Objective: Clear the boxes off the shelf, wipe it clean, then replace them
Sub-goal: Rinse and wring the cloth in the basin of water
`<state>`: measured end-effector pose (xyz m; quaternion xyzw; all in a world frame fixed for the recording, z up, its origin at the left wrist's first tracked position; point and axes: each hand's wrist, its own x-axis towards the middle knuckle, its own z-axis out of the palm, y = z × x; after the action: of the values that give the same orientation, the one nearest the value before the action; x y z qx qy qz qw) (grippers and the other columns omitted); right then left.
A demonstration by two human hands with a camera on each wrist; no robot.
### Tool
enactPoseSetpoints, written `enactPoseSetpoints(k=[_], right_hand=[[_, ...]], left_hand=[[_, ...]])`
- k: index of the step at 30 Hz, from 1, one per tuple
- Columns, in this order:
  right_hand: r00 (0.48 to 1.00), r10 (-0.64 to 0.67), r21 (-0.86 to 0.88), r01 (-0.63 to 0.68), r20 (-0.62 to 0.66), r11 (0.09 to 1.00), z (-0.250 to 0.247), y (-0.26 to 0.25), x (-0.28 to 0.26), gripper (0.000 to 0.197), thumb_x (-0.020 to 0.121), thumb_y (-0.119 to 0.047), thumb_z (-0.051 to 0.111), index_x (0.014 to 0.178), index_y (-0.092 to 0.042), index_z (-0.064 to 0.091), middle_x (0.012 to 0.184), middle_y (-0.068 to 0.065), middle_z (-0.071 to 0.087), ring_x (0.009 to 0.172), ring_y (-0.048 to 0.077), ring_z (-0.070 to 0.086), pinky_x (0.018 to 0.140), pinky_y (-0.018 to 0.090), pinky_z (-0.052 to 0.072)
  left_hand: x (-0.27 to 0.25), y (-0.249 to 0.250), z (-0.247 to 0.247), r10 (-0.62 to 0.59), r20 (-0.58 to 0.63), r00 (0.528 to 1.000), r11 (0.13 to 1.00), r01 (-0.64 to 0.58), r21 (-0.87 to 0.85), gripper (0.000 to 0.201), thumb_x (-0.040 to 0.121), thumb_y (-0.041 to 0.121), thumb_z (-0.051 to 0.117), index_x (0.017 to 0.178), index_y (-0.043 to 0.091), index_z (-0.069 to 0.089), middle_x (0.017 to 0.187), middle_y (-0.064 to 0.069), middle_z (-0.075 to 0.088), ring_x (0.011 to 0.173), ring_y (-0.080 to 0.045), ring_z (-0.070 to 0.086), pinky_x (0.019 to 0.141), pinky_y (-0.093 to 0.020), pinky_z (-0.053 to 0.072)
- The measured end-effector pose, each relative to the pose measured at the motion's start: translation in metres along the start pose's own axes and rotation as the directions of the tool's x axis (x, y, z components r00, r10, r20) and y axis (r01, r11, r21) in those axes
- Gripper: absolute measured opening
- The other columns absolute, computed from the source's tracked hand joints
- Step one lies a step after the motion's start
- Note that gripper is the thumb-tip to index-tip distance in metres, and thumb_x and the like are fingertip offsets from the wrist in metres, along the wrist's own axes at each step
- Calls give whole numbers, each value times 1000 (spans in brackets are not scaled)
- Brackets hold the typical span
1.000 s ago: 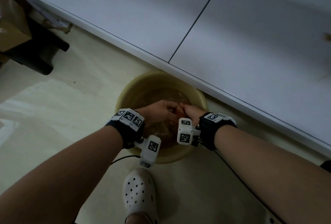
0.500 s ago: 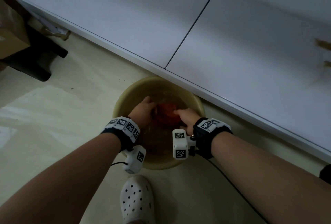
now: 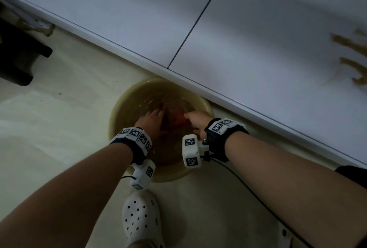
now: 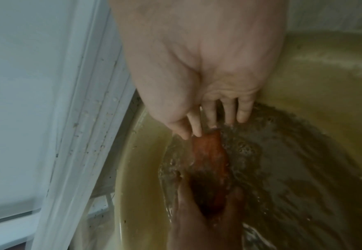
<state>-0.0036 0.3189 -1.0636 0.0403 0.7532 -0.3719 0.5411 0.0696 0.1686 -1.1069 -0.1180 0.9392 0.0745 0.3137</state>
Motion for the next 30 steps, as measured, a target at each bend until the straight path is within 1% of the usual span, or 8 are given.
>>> enactPoseSetpoints(k=[5, 8, 11, 13, 19, 23, 25, 30], right_hand=[[998, -69, -111, 67, -13, 992, -5, -9, -13, 41, 100, -14, 36, 137, 1, 43, 144, 18, 41, 134, 30, 37, 111, 34, 32], [986, -165, -89, 161, -31, 983, -4, -14, -20, 36, 99, -17, 42, 132, -8, 52, 141, 10, 46, 132, 25, 40, 109, 31, 33], [975, -222, -78, 221, -16, 972, 0, -20, -35, 36, 100, -23, 40, 132, -14, 53, 141, 6, 47, 131, 22, 41, 107, 28, 31], [971, -239, -68, 239, 1, 969, 2, -24, -41, 38, 100, -28, 37, 133, -13, 52, 140, 7, 48, 130, 23, 43, 107, 29, 31], [992, -120, 120, 124, -37, 985, 7, -16, -52, 50, 93, -56, 37, 93, -17, 67, 107, 17, 68, 100, 33, 63, 99, 42, 47], [991, -127, 392, 130, -34, 911, 10, -19, -73, 42, 91, -52, 47, 101, -14, 63, 109, 16, 67, 92, 32, 66, 91, 48, 52], [991, -132, 560, 116, -13, 820, 11, -26, -85, 37, 94, -46, 47, 104, -13, 60, 106, 18, 67, 85, 31, 66, 80, 42, 55], [976, -183, 642, 66, 116, 764, 14, -38, -95, 49, 96, -52, 36, 104, -10, 59, 89, 18, 66, 80, 30, 63, 79, 36, 49]], left_hand=[[-10, 6, -20, -107, 173, 979, 968, 63, 242, 35, 93, 26, 49, 128, 21, 53, 139, -2, 46, 136, -25, 29, 109, -44, 29], [-24, 17, -55, -93, 299, 950, 989, 53, 139, 42, 93, 27, 53, 133, 14, 51, 136, -6, 49, 130, -26, 41, 108, -38, 33], [-41, 20, -89, -61, 446, 893, 971, 157, -181, 39, 93, 21, 55, 130, 8, 52, 112, -9, 64, 95, -22, 61, 87, -28, 49], [-52, 19, -106, 1, 496, 868, 883, 232, -408, 34, 92, 16, 56, 125, 6, 55, 92, -6, 65, 78, -18, 63, 78, -27, 54], [-94, 11, -138, 136, 398, 907, 478, 292, -828, 26, 93, 10, 53, 116, 0, 57, 110, -21, 66, 91, -29, 68, 80, -32, 59], [-109, 10, -144, 9, 259, 966, 280, 246, -928, 29, 90, 16, 61, 112, -3, 61, 103, -20, 69, 92, -33, 68, 87, -44, 56], [-113, 18, -145, -68, 184, 981, 216, 195, -957, 16, 90, 14, 62, 104, 5, 63, 101, -13, 68, 87, -25, 68, 77, -34, 60], [-120, 35, -141, -262, -157, 952, 735, 92, -672, 27, 83, 30, 69, 94, 16, 48, 87, 2, 60, 78, -14, 58, 63, -19, 51]])
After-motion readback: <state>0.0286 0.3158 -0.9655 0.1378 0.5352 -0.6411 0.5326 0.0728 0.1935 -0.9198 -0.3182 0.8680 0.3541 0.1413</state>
